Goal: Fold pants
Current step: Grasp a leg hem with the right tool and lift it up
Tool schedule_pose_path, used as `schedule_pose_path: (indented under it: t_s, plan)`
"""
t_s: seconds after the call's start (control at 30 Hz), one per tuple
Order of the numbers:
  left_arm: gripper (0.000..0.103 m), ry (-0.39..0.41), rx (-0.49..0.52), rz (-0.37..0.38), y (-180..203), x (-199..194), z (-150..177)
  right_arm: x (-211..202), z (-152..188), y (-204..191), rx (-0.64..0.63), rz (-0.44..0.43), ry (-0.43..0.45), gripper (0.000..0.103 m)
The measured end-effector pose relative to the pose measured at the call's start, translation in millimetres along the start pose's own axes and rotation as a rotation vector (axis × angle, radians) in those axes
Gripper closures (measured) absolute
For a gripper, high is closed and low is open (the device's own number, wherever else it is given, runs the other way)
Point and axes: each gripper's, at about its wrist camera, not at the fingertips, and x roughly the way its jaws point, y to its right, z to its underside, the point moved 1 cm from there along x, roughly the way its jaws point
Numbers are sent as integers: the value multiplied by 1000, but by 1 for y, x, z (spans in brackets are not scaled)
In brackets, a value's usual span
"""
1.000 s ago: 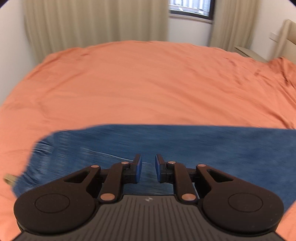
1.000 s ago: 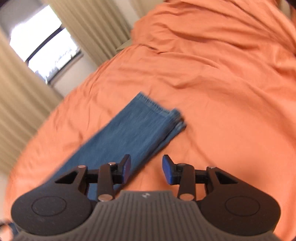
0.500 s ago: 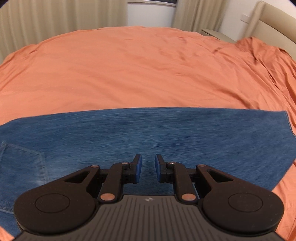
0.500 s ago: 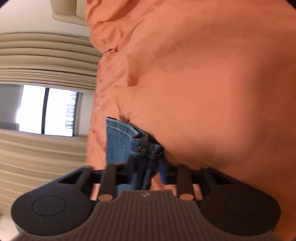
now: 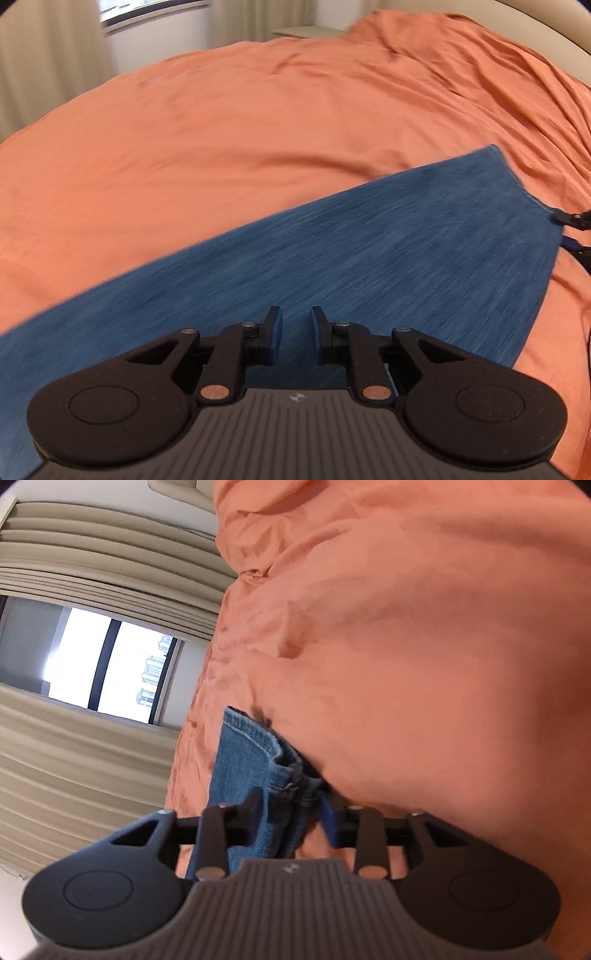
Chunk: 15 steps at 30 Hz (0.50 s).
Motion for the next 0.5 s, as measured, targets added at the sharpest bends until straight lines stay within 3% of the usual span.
schedule_pose_path:
  t_s: [0.1,0.23,0.33,0.5]
  plan:
    - [83,29,39,-25,18,19,-21,8,5,-7,-38,18,5,70]
    - [83,20,32,-30,32,49,-44,14,4,-1,-2,5,22,83]
    - [85,24,13,-86,31,65,-52,11,4,-1,-39,-2,30,87]
    - [92,-43,30,-119,25,88,-59,9,6,-1,-74,18,34,88]
